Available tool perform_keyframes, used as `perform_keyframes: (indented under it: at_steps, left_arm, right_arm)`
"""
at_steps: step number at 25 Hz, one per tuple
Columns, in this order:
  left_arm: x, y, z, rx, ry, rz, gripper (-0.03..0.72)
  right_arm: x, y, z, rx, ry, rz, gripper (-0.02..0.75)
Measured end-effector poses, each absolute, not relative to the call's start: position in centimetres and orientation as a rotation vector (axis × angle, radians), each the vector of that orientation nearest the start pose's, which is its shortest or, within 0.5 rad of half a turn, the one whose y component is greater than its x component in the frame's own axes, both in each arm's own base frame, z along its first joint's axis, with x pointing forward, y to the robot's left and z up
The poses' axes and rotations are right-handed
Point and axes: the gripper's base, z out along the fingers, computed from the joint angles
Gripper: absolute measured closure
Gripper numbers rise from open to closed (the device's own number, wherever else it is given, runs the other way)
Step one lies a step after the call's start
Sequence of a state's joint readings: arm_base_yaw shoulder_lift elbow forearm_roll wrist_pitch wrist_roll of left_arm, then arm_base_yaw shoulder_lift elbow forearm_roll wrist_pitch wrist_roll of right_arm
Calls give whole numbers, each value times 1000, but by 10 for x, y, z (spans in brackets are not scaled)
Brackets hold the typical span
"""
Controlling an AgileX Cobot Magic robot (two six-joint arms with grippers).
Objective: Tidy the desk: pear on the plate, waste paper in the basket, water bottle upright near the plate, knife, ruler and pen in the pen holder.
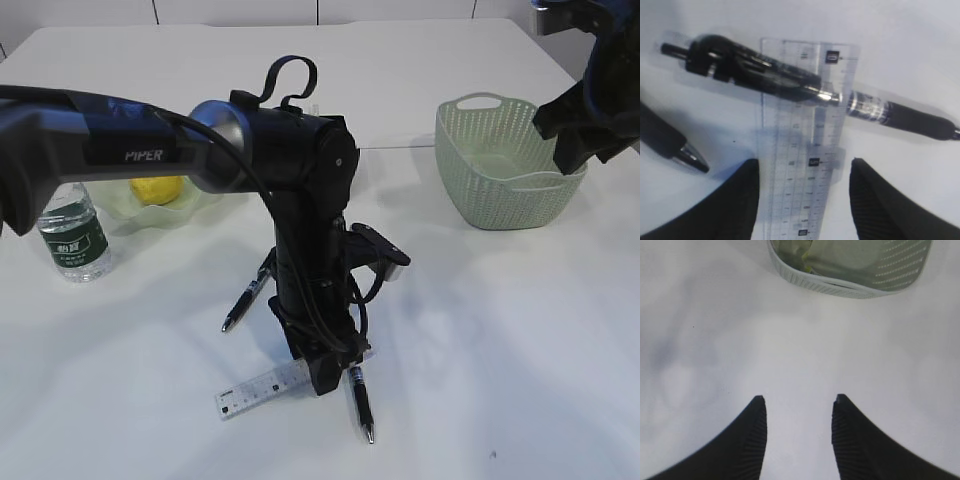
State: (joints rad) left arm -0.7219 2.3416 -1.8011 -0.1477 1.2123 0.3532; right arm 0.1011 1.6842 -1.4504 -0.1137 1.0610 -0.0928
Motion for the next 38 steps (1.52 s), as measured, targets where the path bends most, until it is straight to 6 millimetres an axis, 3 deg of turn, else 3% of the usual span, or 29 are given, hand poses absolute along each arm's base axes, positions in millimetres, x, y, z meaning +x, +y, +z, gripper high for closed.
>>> perform_keyframes:
  at_steps: [19,24,30,38]
  left_arm:
    - [322,-319,113,1644,2822,-152,284]
    - [319,-323,110,1660,2822,-141,315]
    - [318,-324,109,1654,2827,-143,435]
    - [318,-324,109,1641,2836,-144,446]
  right_arm:
    - [353,27,300,-320,2754,-150,386]
    - [353,26,300,-322,2753,-157,386]
    - [353,26,300,-323,2753,-159,386]
    - [353,26,300,-323,2753,-159,386]
